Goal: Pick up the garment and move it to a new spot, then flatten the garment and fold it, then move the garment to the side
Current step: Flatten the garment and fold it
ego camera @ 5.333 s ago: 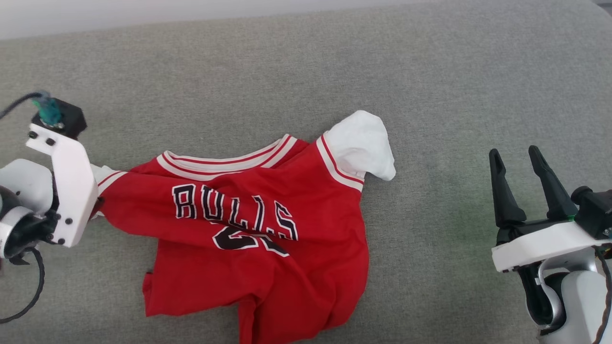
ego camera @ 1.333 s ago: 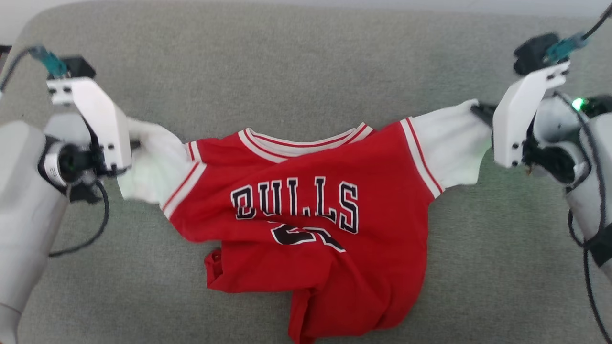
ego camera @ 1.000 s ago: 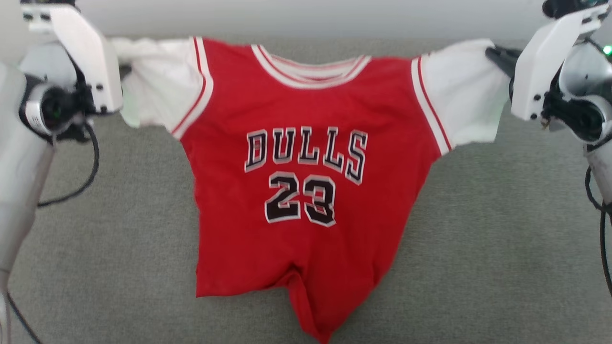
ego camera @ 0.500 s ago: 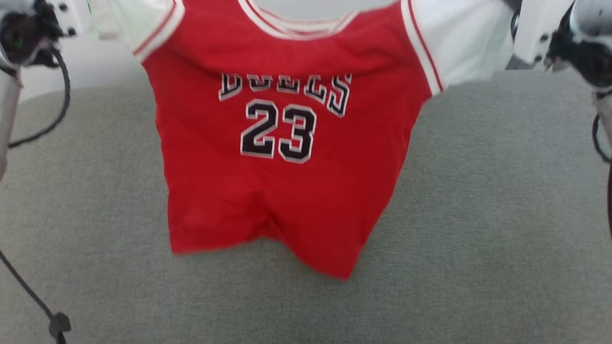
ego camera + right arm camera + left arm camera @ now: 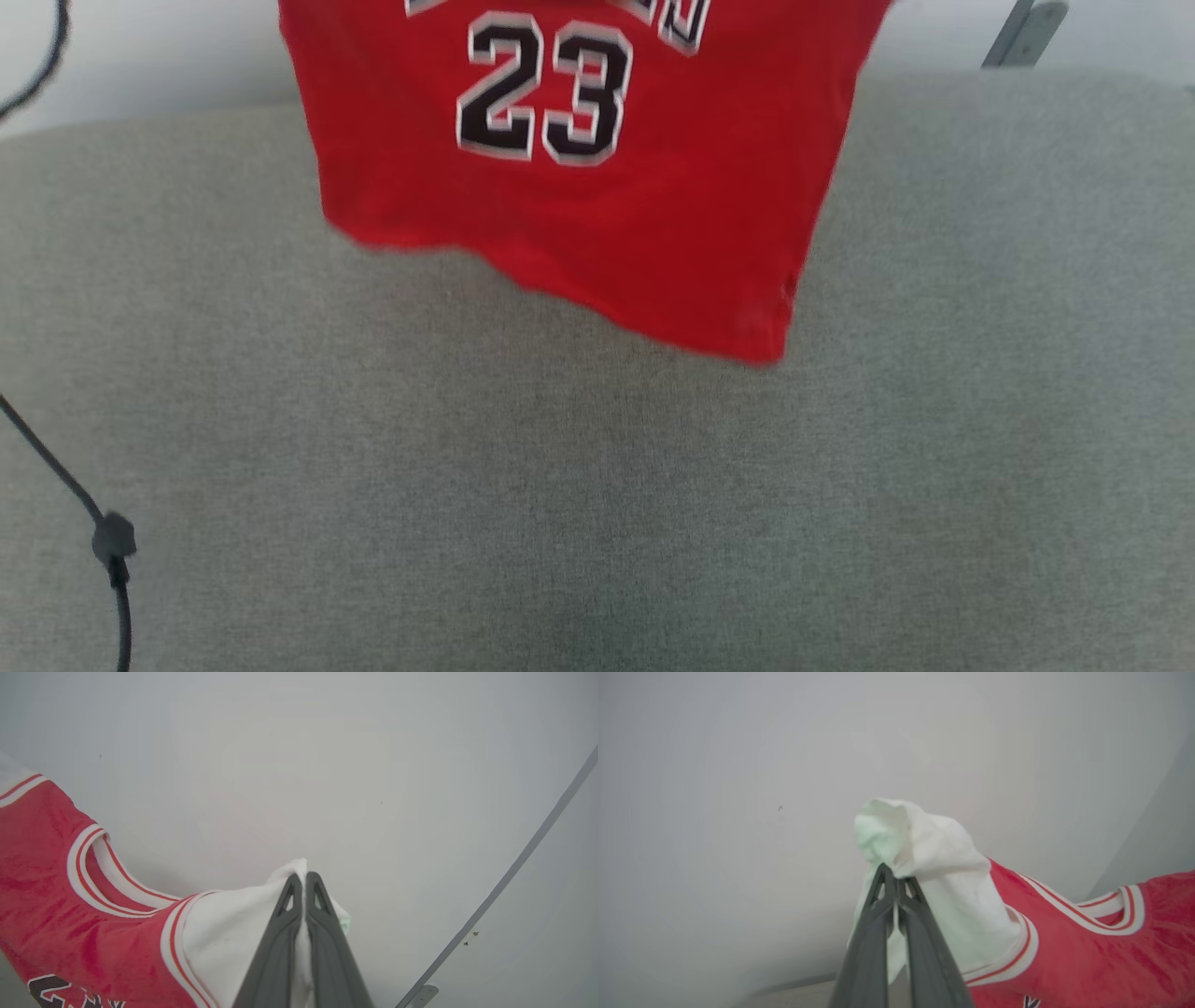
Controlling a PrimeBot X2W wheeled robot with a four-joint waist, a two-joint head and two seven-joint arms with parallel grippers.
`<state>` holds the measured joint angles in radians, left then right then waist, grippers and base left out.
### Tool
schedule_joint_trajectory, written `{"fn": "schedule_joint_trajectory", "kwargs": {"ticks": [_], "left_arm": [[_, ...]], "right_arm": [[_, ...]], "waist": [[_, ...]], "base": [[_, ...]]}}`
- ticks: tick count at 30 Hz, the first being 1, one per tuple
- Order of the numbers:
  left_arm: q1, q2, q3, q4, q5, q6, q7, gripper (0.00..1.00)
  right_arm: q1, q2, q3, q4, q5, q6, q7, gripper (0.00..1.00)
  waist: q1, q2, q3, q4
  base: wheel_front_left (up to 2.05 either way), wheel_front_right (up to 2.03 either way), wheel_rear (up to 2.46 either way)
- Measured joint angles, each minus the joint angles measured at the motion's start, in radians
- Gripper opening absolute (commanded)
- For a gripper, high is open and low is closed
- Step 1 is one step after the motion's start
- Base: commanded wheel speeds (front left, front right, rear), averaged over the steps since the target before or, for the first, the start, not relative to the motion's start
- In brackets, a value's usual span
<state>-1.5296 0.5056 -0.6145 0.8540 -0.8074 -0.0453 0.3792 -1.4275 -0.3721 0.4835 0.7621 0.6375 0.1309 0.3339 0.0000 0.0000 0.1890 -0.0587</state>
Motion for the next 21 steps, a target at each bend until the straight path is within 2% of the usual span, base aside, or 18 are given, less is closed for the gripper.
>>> {"fn": "schedule_joint_trajectory", "kwargs": {"ticks": [5,10,14,18,21], "left_arm": [[-0.094,-0.018,0.004,0.043,0.038,0.006,-0.139,0.00],[-0.185,-0.037,0.014,0.094,0.081,0.023,-0.309,0.00],[-0.245,-0.041,0.009,0.121,0.123,0.013,-0.465,0.00],[-0.270,-0.059,0.008,0.158,0.140,-0.013,-0.589,0.00],[-0.263,-0.072,0.007,0.200,0.138,-0.034,-0.618,0.00]], "right_arm": [[-0.103,0.030,0.016,0.107,-0.077,0.000,-0.150,0.00],[-0.208,0.055,0.003,0.223,-0.184,0.000,-0.369,0.00],[-0.281,0.073,0.002,0.306,-0.289,0.000,-0.523,0.00],[-0.339,0.086,0.000,0.371,-0.395,0.000,-0.574,0.00],[-0.340,0.106,0.004,0.408,-0.436,0.000,-0.585,0.00]], "waist": [[0.0000,0.0000,0.077,-0.001],[0.0000,0.0000,0.154,0.005],[0.0000,0.0000,0.209,0.016],[0.0000,0.0000,0.257,0.035],[0.0000,0.0000,0.289,0.053]], "base": [[0.00,0.00,0.00],[0.00,0.00,0.00],[0.00,0.00,0.00],[0.00,0.00,0.00],[0.00,0.00,0.00]]}}
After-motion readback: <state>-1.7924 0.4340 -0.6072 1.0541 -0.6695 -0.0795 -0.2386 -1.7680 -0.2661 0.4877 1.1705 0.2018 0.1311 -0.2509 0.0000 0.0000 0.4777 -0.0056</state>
